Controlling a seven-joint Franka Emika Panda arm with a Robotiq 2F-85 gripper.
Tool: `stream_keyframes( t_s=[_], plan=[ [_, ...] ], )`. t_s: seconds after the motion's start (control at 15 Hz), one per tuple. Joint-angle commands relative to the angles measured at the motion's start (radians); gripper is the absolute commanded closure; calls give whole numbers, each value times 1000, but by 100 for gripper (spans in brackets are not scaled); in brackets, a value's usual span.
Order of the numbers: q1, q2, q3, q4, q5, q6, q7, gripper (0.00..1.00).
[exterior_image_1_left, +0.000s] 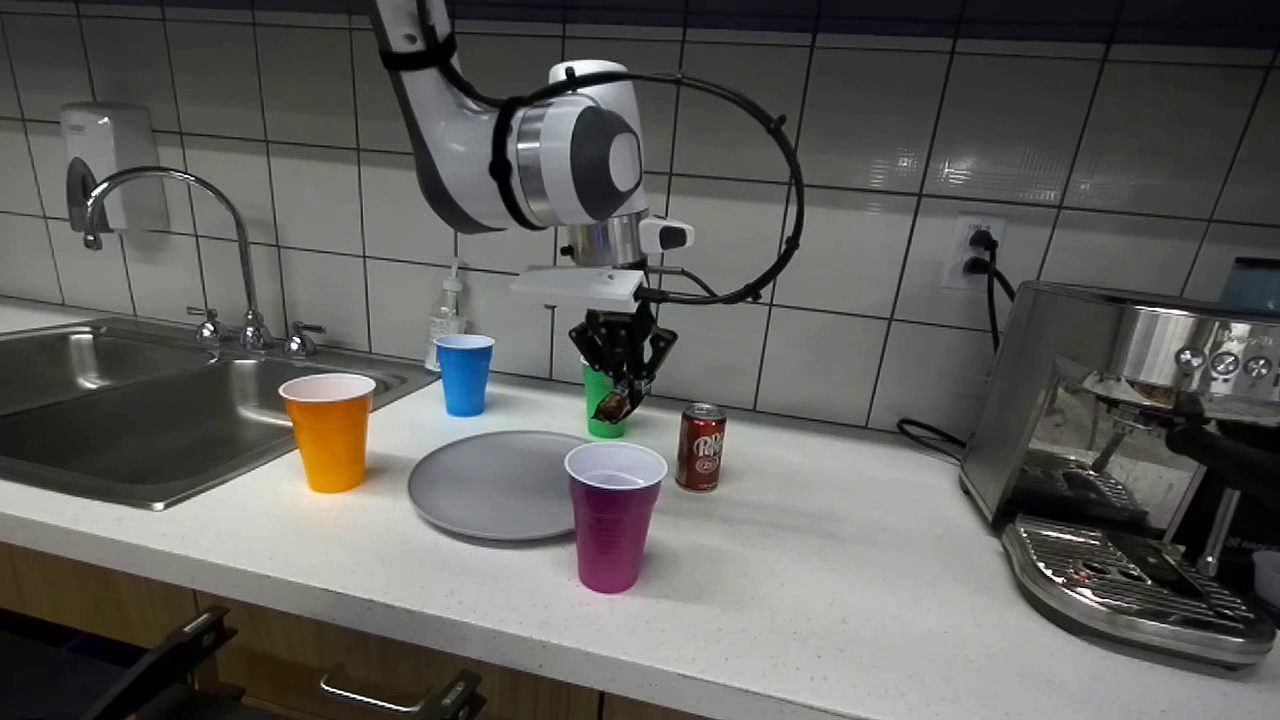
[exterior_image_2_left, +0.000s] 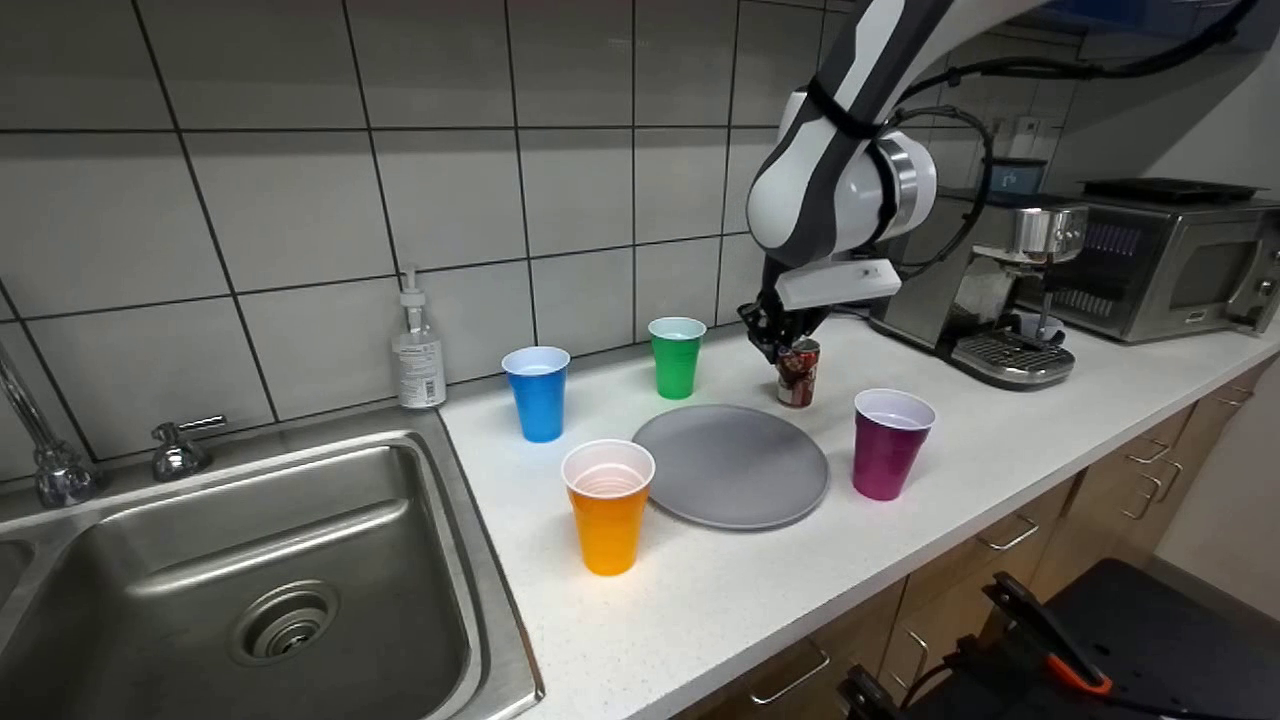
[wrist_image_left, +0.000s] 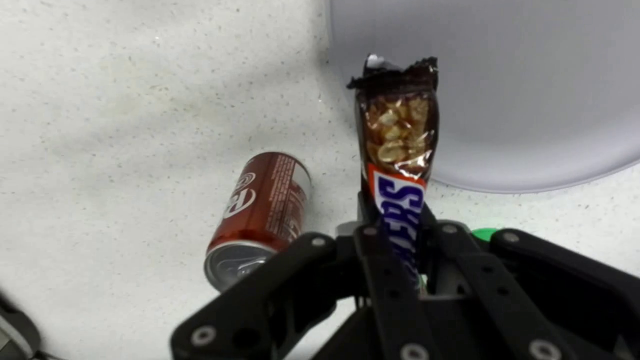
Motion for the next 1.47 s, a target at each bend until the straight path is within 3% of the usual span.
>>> stream_keyframes(
  t_s=[0.0, 0.67, 1.0, 1.4],
  plan=[
    [12, -76, -39, -28, -69, -40, 78, 96],
    [-36, -175, -135, -77, -257, -67, 270, 96],
    [-100, -161, -138, -82, -240, -84, 269, 96],
    [-154, -61, -170, -47, -232, -88, 279, 96]
  ],
)
